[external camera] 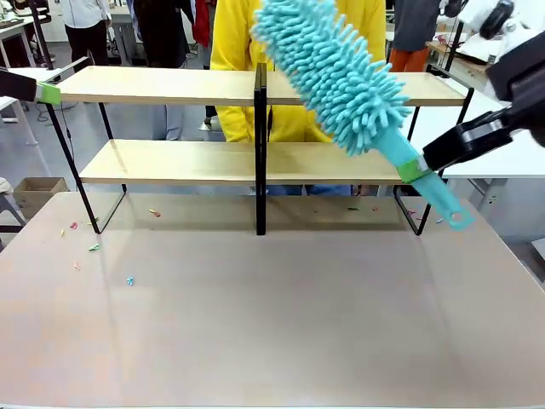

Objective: Clean the shelves.
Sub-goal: Clean another randomly selected level of the Shelf with the Duster.

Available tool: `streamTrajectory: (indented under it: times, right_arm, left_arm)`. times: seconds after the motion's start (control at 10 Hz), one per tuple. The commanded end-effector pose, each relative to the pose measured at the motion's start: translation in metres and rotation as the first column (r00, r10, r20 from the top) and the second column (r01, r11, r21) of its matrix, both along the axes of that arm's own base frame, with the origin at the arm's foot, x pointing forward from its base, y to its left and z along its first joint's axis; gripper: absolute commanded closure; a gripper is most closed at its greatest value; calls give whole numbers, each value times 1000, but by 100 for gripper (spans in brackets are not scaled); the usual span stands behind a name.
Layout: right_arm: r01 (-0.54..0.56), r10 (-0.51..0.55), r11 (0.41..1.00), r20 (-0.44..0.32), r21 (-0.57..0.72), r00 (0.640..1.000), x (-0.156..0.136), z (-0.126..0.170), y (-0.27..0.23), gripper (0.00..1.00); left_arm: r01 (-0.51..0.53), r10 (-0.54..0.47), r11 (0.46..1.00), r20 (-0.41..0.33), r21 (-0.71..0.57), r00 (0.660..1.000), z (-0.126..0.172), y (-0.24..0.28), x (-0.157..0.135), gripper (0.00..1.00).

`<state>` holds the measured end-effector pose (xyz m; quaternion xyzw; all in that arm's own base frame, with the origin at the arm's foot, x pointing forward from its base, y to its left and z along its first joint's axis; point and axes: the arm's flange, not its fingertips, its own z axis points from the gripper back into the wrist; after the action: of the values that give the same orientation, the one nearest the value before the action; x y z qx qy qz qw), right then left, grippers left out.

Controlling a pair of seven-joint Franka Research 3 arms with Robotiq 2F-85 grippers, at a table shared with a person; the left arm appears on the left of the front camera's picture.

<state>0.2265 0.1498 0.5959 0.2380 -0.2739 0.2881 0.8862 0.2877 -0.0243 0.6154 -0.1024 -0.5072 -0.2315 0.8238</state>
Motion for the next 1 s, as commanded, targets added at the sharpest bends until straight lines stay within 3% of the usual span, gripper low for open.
streamTrajectory:
  times: [0.0, 0.2, 0.3, 0.4, 0.7, 0.9]
  right_arm:
    - [-84, 82, 996, -52, -31, 995, 20, 1, 15, 88]
    - [-33, 32, 999, -34, -12, 999, 6, -8, 11, 88]
    - [-25, 19, 997, -80, -76, 997, 15, -10, 26, 88]
    - [-79, 71, 993, -89, -83, 993, 26, -16, 49, 88]
    - [-190, 127, 948, -246, -255, 961, 84, -69, 156, 88]
    - [-333, 210, 872, -341, -359, 917, 98, -100, 223, 88]
  left_arm:
    - [7, -7, 1000, 7, 15, 1000, 1, 3, 1, 0]
    - [7, -7, 1000, 7, 15, 1000, 1, 3, 1, 0]
    - [7, -7, 1000, 7, 15, 1000, 1, 3, 1, 0]
    - [7, -7, 1000, 7, 15, 1000, 1, 3, 1, 0]
    - [7, -7, 1000, 7, 15, 1000, 1, 3, 1, 0]
    - [7, -7, 1000, 7, 15, 1000, 1, 3, 1, 0]
